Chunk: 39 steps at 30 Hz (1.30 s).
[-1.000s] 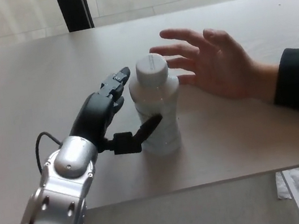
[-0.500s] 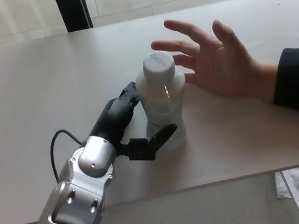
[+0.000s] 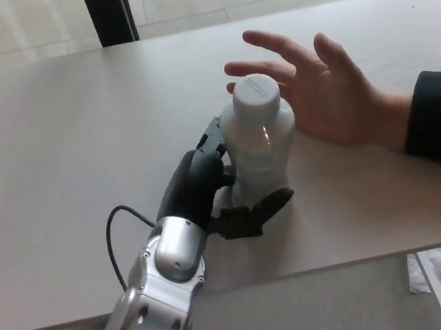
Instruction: Pick up a bottle and hand it
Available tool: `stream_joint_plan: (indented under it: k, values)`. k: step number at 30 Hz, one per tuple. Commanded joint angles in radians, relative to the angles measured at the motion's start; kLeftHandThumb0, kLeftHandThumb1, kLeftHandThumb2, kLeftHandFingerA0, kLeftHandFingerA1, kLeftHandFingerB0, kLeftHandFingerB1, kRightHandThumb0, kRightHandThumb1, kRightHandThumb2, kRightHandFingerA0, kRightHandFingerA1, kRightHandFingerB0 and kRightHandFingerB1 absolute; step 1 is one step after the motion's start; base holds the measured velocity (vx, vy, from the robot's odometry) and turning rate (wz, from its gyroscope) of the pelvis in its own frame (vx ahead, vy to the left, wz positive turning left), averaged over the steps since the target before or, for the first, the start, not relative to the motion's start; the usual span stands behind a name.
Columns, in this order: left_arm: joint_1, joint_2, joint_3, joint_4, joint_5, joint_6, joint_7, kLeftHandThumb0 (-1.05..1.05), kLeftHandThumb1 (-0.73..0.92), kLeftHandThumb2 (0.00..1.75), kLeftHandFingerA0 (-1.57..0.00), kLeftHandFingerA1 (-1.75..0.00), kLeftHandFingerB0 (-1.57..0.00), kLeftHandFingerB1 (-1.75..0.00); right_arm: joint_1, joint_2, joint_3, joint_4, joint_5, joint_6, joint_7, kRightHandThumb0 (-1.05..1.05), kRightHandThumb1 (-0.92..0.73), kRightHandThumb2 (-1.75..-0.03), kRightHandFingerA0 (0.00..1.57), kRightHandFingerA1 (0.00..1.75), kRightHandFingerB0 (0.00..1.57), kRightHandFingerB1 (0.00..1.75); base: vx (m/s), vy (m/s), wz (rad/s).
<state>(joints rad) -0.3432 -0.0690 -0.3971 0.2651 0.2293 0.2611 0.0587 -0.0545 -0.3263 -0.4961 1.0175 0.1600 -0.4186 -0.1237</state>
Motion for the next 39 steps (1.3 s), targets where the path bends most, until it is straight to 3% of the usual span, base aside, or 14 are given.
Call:
stream_joint_plan:
  k: [1, 8, 9, 12, 16, 17, 18, 22, 24, 29, 30, 34, 37, 39]
  values:
    - [-0.022, -0.083, -0.011, 0.089, 0.05, -0.136, 0.121, -0.72, 0.57, 0.58, -0.73, -0.78, 0.0, 0.0, 0.0, -0.016, -0.004, 0.005, 0.012, -0.026, -0.012, -0.98, -0.15, -1.11, 0.53, 1.2, 0.0, 0.86, 0.0, 0.0, 0.0]
    - [-0.015, -0.16, -0.001, 0.169, 0.089, -0.237, 0.254, -0.28, 0.7, 0.7, -1.13, -1.28, -0.01, -0.31, -0.009, -0.013, -0.016, 0.021, 0.029, -0.023, -0.014, -0.9, -0.13, -1.09, 0.91, 1.36, 0.07, 0.86, 0.0, 0.0, 0.0]
    - [-0.011, -0.166, -0.004, 0.175, 0.1, -0.254, 0.281, -0.17, 0.79, 0.79, -1.13, -1.47, -0.13, -0.36, -0.008, -0.017, -0.006, 0.019, 0.011, -0.011, -0.039, -1.05, -0.54, -0.97, 0.62, 1.67, 0.2, 1.41, 0.0, 0.0, 0.0]
    - [0.004, -0.139, -0.024, 0.134, 0.139, -0.177, 0.261, 0.03, 0.66, 1.24, -0.99, -1.74, -0.99, -1.43, -0.004, -0.007, -0.011, -0.011, 0.025, -0.001, -0.033, -0.96, -0.2, -1.15, 1.11, 1.5, 0.1, 0.91, 0.0, 0.0, 0.0]
    - [0.008, -0.112, -0.041, 0.124, 0.165, -0.153, 0.243, -0.06, 0.69, 1.05, -0.97, -1.75, -0.88, -1.52, -0.001, -0.01, -0.006, -0.012, 0.015, 0.001, -0.043, -1.05, -0.58, -0.97, 0.68, 1.75, 0.18, 1.45, 0.0, 0.0, 0.0]
    - [0.006, -0.105, -0.042, 0.121, 0.17, -0.149, 0.239, -0.08, 0.68, 1.04, -0.97, -1.71, -0.85, -1.61, -0.01, -0.015, -0.011, 0.011, 0.023, -0.002, -0.031, -1.05, -0.61, -0.88, 0.75, 1.74, 0.26, 1.31, 0.0, 0.0, 0.0]
    - [0.003, -0.09, -0.033, 0.123, 0.162, -0.171, 0.231, -0.12, 0.74, 1.0, -1.01, -1.75, -0.86, -1.52, -0.013, -0.014, -0.013, 0.009, 0.026, 0.002, -0.034, -0.6, -0.18, -1.06, 1.57, 1.53, 0.34, 0.89, 0.0, 0.0, 0.0]
    - [-0.015, -0.077, 0.002, 0.12, 0.135, -0.197, 0.219, -0.08, 0.66, 1.14, -0.98, -1.75, -0.81, -1.62, -0.007, -0.016, -0.006, -0.004, 0.015, 0.012, -0.045, -0.6, -0.16, -1.05, 1.57, 1.53, 0.33, 0.89, 0.0, 0.0, 0.0]
    - [-0.059, -0.064, 0.037, 0.114, 0.123, -0.217, 0.22, -0.13, 0.59, 1.2, -1.25, -1.47, -1.06, -1.33, -0.008, -0.013, -0.011, -0.005, 0.023, 0.006, -0.045, -1.03, -0.26, -1.2, 0.79, 1.38, 0.04, 0.92, 0.0, 0.0, 0.0]
    - [-0.139, -0.042, 0.064, 0.109, 0.135, -0.199, 0.192, 0.03, 0.51, 1.39, -0.9, -1.75, -0.84, -1.54, -0.019, -0.028, -0.007, 0.024, 0.015, 0.001, -0.042, -1.05, -0.59, -0.91, 0.76, 1.7, 0.34, 1.33, 0.0, 0.0, 0.0]
    - [-0.169, -0.036, 0.074, 0.105, 0.131, -0.186, 0.179, 0.01, 0.49, 1.42, -0.94, -1.72, -0.86, -1.52, -0.022, -0.029, -0.01, 0.028, 0.021, 0.001, -0.033, -0.55, -0.15, -1.03, 1.56, 1.49, 0.37, 0.88, 0.0, 0.0, 0.0]
    - [-0.354, -0.009, 0.107, 0.151, 0.127, -0.144, 0.132, -0.08, 0.43, 1.3, -1.0, -1.58, -0.92, -1.43, -0.025, -0.029, 0.012, 0.014, -0.006, -0.001, -0.045, -1.05, -0.57, -0.99, 0.43, 1.75, 0.17, 1.5, 0.0, 0.0, 0.0]
    - [-0.434, -0.013, 0.118, 0.176, 0.12, -0.109, 0.115, -0.08, 0.45, 1.24, -0.96, -1.56, -0.9, -1.4, -0.033, -0.031, 0.021, 0.012, -0.01, 0.018, -0.053, -1.05, -0.59, -0.96, 0.75, 1.75, 0.24, 1.4, 0.0, 0.0, 0.0]
    - [-0.521, -0.028, 0.101, 0.216, 0.144, -0.036, 0.092, -0.13, 0.55, 1.12, -0.94, -1.54, -0.84, -1.34, -0.034, -0.027, 0.029, 0.007, -0.017, 0.013, -0.06, -1.05, -0.43, -1.2, 1.57, 1.68, 0.29, 1.04, 0.0, 0.0, 0.0]
